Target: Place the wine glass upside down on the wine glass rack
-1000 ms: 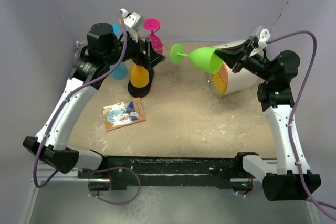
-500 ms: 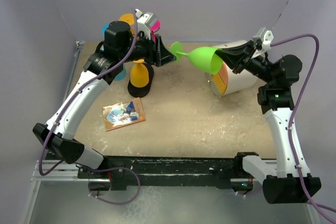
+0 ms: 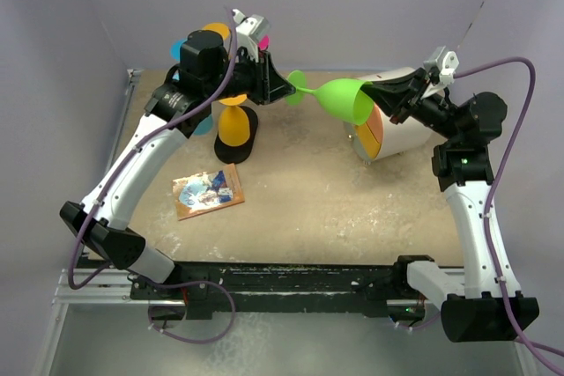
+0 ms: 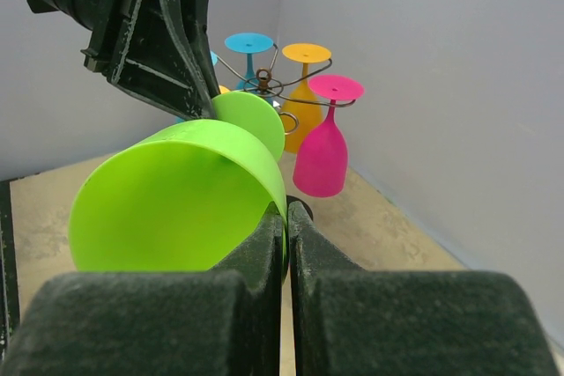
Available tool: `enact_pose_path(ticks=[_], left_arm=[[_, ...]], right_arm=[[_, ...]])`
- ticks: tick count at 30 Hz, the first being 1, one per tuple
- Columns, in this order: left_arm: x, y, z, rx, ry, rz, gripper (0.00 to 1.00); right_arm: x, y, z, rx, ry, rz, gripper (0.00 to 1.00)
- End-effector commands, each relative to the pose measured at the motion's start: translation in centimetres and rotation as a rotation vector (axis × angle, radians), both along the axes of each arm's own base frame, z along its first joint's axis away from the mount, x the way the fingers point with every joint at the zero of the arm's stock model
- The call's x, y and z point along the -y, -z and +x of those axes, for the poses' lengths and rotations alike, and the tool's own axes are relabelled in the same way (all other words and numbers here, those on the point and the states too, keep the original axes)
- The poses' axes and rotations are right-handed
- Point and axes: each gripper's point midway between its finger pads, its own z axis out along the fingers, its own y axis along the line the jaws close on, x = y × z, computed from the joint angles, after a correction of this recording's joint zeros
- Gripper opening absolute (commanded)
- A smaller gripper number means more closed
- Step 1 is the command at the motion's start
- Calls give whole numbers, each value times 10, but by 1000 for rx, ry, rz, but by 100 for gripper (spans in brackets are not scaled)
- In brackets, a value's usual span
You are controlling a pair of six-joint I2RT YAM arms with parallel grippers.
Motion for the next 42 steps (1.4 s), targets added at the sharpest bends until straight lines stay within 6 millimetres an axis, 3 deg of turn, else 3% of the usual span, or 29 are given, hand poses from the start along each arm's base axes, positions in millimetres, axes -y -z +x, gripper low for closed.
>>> enact_pose_path(ticks=[1, 6, 9, 16, 19, 21, 28, 32, 36, 42], left_arm=[[2, -24, 1, 85, 4, -21, 22], [0, -24, 2, 100, -5, -8, 3], [-5, -28, 3, 125, -29, 3, 0], [-23, -40, 0, 209, -86, 35, 0], [-35, -45, 1, 249, -123, 53, 0], [-43, -49, 1, 275, -152, 66, 0], [-77, -69, 4, 412, -265, 137, 0], [-97, -81, 15, 520, -354, 228, 0], [-103, -92, 24, 607, -399, 304, 0], [-100, -97, 43, 783, -440, 520, 0]], right_arm=[[-2, -13, -7, 54, -16, 6, 0], [-2, -12, -5, 52, -10, 4, 0], [-1, -10, -3, 50, -1, 1, 3], [-1, -6, -4, 56, 2, -39, 43], [0, -4, -6, 67, 5, -75, 65], [2, -3, -8, 72, 13, -94, 72], [14, -9, -1, 76, 110, -101, 75], [38, -12, 25, 16, 291, -17, 76], [74, -1, 54, -92, 500, 78, 76], [103, 11, 68, -158, 623, 145, 77]])
